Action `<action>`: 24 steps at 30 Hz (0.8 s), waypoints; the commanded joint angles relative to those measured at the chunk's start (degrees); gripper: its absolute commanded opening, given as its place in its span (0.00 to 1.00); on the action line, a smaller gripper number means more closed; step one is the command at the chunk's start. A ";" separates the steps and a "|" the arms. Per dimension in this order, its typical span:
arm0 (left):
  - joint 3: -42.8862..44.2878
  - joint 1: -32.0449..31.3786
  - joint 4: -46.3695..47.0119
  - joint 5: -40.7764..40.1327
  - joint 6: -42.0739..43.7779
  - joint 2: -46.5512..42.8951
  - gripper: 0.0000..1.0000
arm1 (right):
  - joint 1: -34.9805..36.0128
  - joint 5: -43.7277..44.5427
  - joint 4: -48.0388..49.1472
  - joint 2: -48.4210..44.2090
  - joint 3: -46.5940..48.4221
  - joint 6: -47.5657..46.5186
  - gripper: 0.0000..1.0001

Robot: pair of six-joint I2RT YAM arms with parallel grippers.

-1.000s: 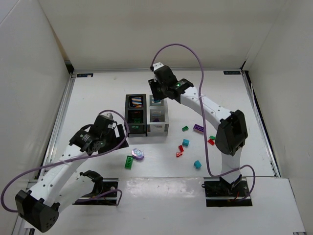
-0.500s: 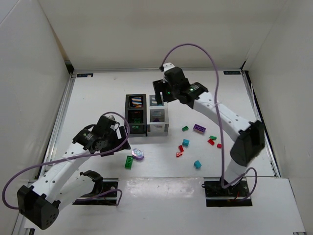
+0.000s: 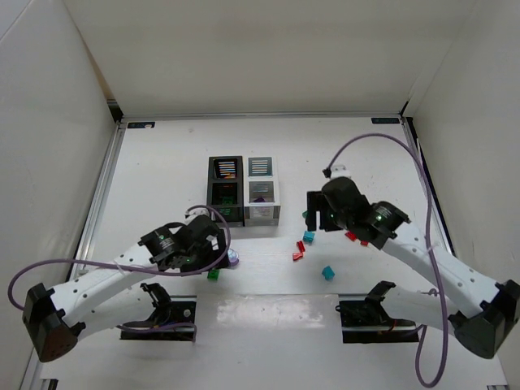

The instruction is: Sort the legos into containers by color

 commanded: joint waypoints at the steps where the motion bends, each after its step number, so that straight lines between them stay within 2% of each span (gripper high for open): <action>1: 0.75 -3.82 2.52 -6.23 -6.88 2.97 1.00 | 0.84 3.16 -6.00 -5.64 -4.28 8.00 0.79; 4: 2.68 -7.60 4.80 -9.84 -8.30 8.23 1.00 | 2.15 3.51 -7.32 -9.42 -6.41 9.41 0.79; 11: 10.77 -10.94 7.01 -13.26 -3.39 23.71 1.00 | 3.65 5.96 -9.60 -11.71 -5.36 10.55 0.79; 15: 13.23 -10.86 6.56 -13.97 -1.01 27.24 1.00 | 3.30 6.14 -10.13 -11.80 -5.09 10.20 0.79; 24: 13.50 -10.42 6.12 -15.64 -2.33 29.44 1.00 | 1.19 4.30 -8.73 -11.36 -5.88 8.97 0.79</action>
